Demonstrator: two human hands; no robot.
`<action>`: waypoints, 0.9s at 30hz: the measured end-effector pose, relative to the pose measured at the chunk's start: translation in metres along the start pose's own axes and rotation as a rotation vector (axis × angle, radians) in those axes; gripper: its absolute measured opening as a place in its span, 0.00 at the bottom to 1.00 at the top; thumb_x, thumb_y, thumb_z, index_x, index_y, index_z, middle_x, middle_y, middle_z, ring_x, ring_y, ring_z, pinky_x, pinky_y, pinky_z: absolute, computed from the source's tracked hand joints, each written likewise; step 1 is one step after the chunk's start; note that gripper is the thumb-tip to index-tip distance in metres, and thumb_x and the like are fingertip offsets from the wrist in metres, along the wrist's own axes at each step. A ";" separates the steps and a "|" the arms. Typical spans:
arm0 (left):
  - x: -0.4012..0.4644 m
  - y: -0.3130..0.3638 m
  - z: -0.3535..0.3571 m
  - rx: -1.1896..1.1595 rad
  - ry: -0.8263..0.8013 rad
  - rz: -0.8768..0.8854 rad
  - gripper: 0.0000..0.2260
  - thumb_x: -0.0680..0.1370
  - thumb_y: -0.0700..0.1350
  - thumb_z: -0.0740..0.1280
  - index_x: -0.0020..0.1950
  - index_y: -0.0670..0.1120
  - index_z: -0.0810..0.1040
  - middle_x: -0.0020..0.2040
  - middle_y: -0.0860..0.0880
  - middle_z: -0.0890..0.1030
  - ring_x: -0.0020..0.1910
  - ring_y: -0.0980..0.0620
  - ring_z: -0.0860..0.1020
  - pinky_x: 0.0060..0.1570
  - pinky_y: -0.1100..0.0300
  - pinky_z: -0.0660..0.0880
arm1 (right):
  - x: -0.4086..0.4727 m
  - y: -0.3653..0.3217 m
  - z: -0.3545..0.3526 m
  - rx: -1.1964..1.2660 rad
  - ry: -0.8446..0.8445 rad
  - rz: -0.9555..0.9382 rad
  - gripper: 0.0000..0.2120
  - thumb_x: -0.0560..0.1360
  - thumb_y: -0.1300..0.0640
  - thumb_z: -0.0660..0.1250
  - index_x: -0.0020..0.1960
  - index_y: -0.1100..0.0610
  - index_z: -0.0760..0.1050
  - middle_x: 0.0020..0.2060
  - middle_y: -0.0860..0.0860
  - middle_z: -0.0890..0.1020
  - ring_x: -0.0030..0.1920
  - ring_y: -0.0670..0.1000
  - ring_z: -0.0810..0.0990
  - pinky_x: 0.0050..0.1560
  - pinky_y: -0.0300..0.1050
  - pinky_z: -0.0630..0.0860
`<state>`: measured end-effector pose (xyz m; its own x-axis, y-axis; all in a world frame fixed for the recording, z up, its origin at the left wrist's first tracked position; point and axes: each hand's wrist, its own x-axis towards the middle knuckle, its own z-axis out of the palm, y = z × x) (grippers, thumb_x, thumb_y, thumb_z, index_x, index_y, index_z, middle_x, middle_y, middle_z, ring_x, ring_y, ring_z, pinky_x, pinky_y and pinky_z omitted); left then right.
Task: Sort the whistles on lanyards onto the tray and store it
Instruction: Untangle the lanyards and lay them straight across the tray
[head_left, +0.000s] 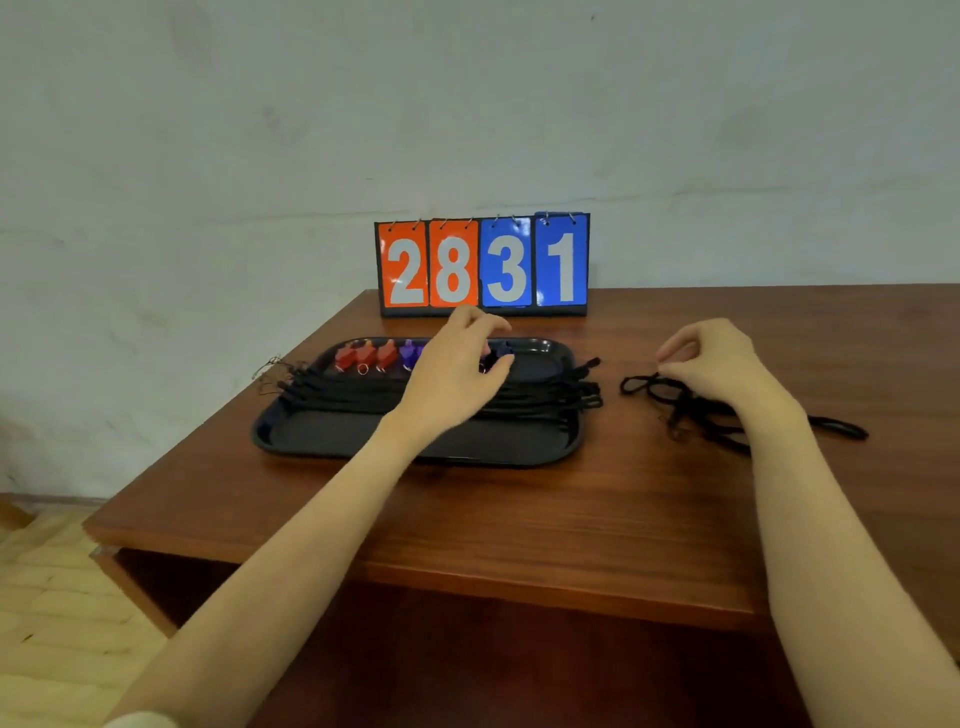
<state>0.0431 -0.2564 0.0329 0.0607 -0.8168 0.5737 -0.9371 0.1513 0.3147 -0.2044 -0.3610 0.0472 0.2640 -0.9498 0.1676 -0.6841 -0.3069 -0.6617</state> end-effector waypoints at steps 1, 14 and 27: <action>0.008 0.009 0.004 0.001 -0.040 0.042 0.15 0.77 0.47 0.67 0.63 0.48 0.74 0.58 0.51 0.72 0.47 0.58 0.74 0.51 0.62 0.75 | -0.001 0.000 -0.001 -0.006 -0.043 0.011 0.04 0.73 0.63 0.71 0.41 0.56 0.80 0.45 0.53 0.80 0.48 0.51 0.77 0.47 0.44 0.71; 0.048 0.111 0.052 0.079 -0.493 0.242 0.15 0.71 0.49 0.75 0.55 0.45 0.81 0.46 0.51 0.82 0.45 0.52 0.79 0.49 0.56 0.77 | -0.011 0.011 -0.028 -0.223 -0.281 0.228 0.10 0.68 0.63 0.75 0.49 0.62 0.83 0.50 0.56 0.82 0.53 0.57 0.79 0.52 0.50 0.75; 0.042 0.126 0.082 0.103 -0.449 0.195 0.03 0.74 0.40 0.70 0.44 0.45 0.84 0.41 0.49 0.84 0.42 0.50 0.81 0.46 0.55 0.78 | -0.008 0.020 -0.029 -0.259 -0.375 0.244 0.23 0.63 0.59 0.79 0.55 0.63 0.78 0.54 0.57 0.80 0.56 0.60 0.78 0.59 0.58 0.75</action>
<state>-0.1003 -0.3169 0.0348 -0.2517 -0.9413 0.2248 -0.9467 0.2877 0.1447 -0.2394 -0.3614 0.0538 0.2690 -0.9233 -0.2742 -0.8894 -0.1290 -0.4385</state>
